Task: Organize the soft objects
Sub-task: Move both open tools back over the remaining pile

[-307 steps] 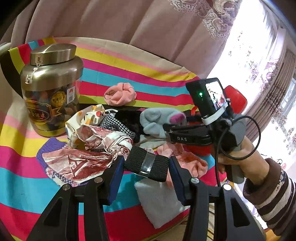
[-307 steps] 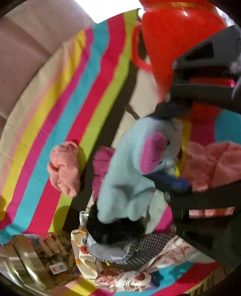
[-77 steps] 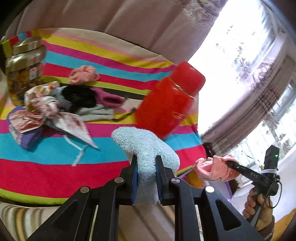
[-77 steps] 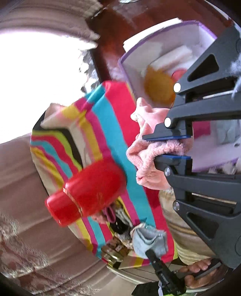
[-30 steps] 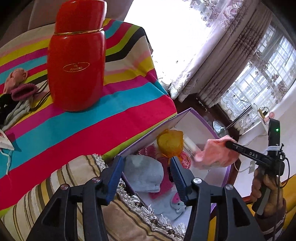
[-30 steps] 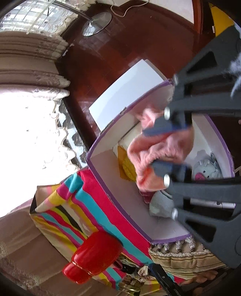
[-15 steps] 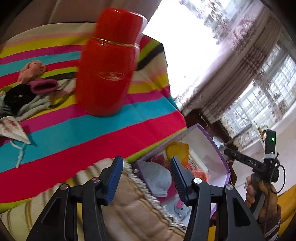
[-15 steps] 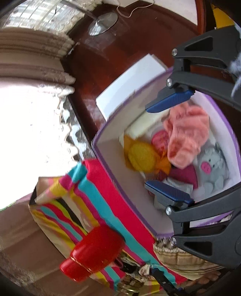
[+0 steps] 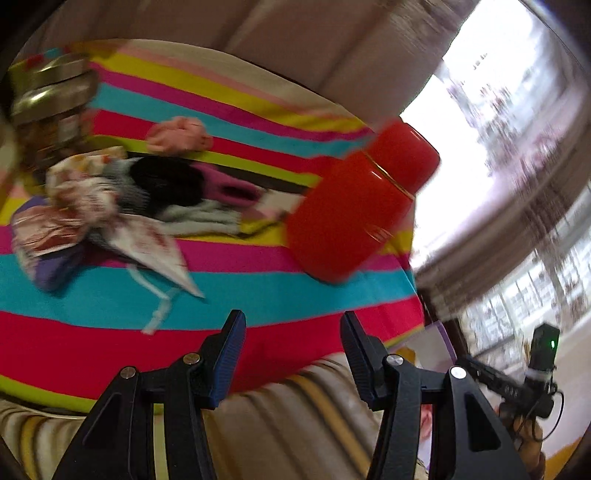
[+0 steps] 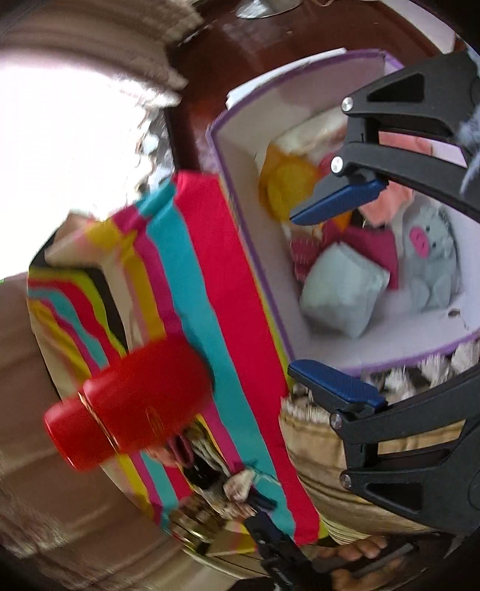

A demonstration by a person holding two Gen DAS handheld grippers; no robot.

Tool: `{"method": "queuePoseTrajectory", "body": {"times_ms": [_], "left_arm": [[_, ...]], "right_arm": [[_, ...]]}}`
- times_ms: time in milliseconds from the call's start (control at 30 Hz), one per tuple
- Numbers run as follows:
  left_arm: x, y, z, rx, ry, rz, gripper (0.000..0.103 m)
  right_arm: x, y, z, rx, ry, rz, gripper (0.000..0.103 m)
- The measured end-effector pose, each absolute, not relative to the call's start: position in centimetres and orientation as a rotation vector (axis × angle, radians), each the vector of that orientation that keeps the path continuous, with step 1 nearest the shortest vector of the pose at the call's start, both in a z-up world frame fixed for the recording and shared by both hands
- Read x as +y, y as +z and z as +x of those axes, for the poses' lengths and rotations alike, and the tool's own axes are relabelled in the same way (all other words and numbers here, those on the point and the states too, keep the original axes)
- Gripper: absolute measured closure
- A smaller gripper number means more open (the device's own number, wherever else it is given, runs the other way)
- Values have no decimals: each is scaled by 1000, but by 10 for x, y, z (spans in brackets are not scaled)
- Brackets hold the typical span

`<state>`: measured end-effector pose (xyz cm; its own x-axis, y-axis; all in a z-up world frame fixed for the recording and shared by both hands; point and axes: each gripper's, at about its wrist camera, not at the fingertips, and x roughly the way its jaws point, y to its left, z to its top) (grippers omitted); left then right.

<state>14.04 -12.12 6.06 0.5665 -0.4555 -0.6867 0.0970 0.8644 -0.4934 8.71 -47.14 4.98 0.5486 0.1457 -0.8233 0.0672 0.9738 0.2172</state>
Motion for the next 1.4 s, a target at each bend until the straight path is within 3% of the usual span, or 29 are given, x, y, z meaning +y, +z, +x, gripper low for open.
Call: {"method": "queuePoseTrajectory", "body": {"times_ms": [500, 1200, 1267, 1300, 1400], "left_arm": [[-9, 50, 148, 844, -127, -624, 49], [12, 20, 228, 894, -69, -591, 49], [10, 16, 234, 902, -68, -564, 56], [8, 13, 237, 913, -65, -547, 67], [8, 6, 240, 913, -77, -543, 77]], "right_arm": [[-338, 63, 138, 974, 340, 34, 25], [-217, 83, 254, 899, 447, -49, 22], [-208, 80, 278, 906, 431, -39, 20], [-203, 78, 290, 912, 426, -41, 20], [-191, 69, 323, 935, 399, -33, 20]]}}
